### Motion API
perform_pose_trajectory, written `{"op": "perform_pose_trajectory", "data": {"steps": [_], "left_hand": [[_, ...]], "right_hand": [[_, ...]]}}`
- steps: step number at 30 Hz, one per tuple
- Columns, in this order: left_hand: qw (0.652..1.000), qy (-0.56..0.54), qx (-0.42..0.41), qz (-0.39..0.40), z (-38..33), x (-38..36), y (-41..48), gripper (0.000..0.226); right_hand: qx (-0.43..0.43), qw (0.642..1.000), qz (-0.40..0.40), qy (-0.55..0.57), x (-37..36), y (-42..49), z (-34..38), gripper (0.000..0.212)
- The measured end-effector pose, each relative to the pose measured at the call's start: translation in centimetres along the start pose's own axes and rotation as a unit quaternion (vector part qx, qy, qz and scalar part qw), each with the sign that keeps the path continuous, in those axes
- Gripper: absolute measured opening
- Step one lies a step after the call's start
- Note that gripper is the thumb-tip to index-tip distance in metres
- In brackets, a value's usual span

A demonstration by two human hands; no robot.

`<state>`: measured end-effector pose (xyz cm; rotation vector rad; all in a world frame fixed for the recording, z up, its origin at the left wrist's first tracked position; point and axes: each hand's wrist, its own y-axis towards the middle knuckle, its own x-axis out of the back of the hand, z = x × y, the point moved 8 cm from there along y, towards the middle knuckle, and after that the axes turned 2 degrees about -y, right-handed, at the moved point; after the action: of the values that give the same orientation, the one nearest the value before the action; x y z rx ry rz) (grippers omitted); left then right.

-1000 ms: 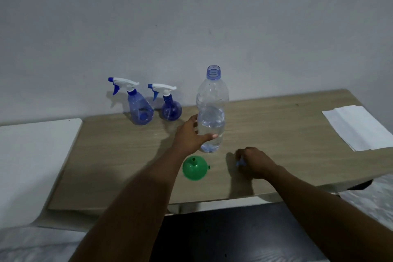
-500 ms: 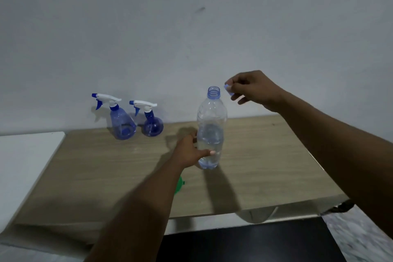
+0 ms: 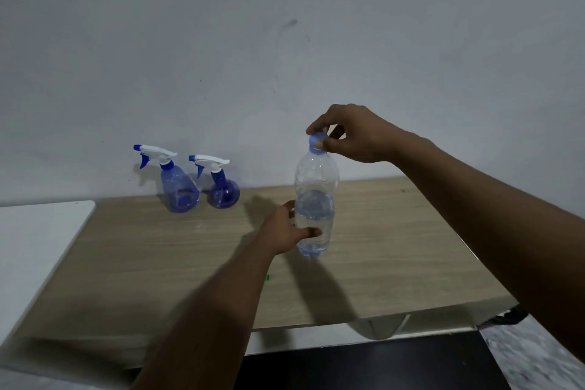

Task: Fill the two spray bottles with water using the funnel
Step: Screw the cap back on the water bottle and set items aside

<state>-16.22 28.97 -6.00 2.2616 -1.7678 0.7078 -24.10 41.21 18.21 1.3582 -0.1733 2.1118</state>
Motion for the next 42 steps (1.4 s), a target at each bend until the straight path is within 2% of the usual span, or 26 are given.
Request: {"op": "perform_pose_trajectory", "data": {"steps": [3,6,8,11,14,19,22,25,28,31,35,42], "left_hand": [[1.0,0.0,0.005,0.004,0.1,-0.1,0.1,0.088],[1.0,0.006,0.006,0.007,-0.1,0.0,0.1,0.088],[1.0,0.01,0.004,0.009,-0.1,0.0,0.2,0.09],[1.0,0.006,0.001,0.006,-0.1,0.1,0.3,0.09],[1.0,0.011,0.001,0.008,0.0,0.0,0.3,0.09],[1.0,0.009,0.006,0.009,0.2,0.0,0.4,0.091],[1.0,0.006,0.007,0.012,0.3,0.0,0.6,0.089],[1.0,0.006,0.006,0.011,0.3,0.0,0.7,0.088],[1.0,0.006,0.007,0.009,0.2,-0.1,0.7,0.089],[1.0,0.007,0.003,0.002,0.3,-0.1,0.7,0.088],[1.0,0.007,0.001,0.001,0.3,-0.1,0.7,0.083],[1.0,0.011,0.006,0.006,0.4,-0.3,0.5,0.09]], "right_hand": [[-0.021,0.995,0.019,-0.091,0.0,0.4,0.6,0.032],[-0.061,0.97,-0.023,-0.233,0.2,0.6,0.8,0.063],[-0.052,0.962,-0.051,-0.263,-0.1,0.4,0.9,0.07],[-0.009,0.986,-0.027,-0.162,-1.1,-0.1,0.6,0.056],[0.002,0.993,-0.023,-0.113,-1.7,-0.3,0.3,0.036],[-0.028,0.992,-0.087,-0.087,-1.7,-0.4,0.3,0.048],[-0.056,0.99,-0.125,-0.029,-1.7,-1.2,-0.5,0.056],[-0.073,0.985,-0.154,-0.005,-1.9,-1.7,-1.0,0.053],[-0.045,0.988,-0.145,0.022,-2.1,-1.5,-0.9,0.042],[-0.021,0.994,-0.101,0.028,-2.2,-1.1,-0.8,0.03],[-0.014,0.997,-0.063,0.037,-2.1,-1.0,-0.9,0.028],[-0.106,0.989,-0.101,0.027,-2.1,-0.9,-1.6,0.053]]}}
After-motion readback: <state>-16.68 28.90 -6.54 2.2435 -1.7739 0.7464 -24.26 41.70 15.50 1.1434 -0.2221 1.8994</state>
